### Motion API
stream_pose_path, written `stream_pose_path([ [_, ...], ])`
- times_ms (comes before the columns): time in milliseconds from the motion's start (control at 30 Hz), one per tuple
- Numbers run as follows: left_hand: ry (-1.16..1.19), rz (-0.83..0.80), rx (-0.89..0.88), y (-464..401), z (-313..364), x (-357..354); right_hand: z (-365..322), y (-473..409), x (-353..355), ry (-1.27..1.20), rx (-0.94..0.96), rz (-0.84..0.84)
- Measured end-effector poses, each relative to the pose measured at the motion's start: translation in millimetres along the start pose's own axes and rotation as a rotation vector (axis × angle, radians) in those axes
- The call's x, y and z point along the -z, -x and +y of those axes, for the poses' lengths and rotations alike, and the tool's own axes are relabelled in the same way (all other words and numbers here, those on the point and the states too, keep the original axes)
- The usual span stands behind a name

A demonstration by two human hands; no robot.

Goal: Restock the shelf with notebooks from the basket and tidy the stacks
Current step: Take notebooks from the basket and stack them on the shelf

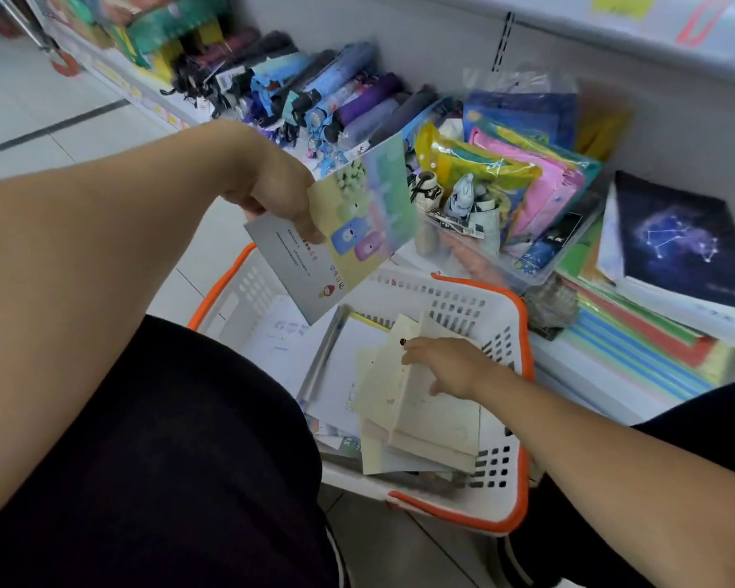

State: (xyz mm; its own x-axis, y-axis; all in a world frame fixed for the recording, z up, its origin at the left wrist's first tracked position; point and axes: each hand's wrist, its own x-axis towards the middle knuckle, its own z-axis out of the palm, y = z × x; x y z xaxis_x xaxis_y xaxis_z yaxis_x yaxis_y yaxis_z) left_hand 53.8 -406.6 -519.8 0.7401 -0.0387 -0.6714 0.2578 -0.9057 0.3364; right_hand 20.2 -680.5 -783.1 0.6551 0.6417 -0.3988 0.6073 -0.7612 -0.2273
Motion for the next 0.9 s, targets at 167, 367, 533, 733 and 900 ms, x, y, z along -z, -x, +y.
stream_pose_path([
  [167, 0.004, -0.012, 0.016, -2, -3, -3, 4, 14, 21, -0.086, -0.007, 0.046],
  [367, 0.082, -0.009, -0.072, -1, 5, -7, -21, 24, 182, -0.384, 0.024, 0.187],
  [533, 0.504, -0.029, -0.220, 15, 31, -2, -54, 43, 295, -0.094, 0.106, 0.438],
  [733, 0.661, -0.053, -0.428, 29, 60, -6, -51, 60, 324, -0.136, 0.212, 0.663],
  [900, 0.825, 0.036, -0.497, 37, 66, 0, -62, 68, 350, -0.039, 0.197, 0.714],
])
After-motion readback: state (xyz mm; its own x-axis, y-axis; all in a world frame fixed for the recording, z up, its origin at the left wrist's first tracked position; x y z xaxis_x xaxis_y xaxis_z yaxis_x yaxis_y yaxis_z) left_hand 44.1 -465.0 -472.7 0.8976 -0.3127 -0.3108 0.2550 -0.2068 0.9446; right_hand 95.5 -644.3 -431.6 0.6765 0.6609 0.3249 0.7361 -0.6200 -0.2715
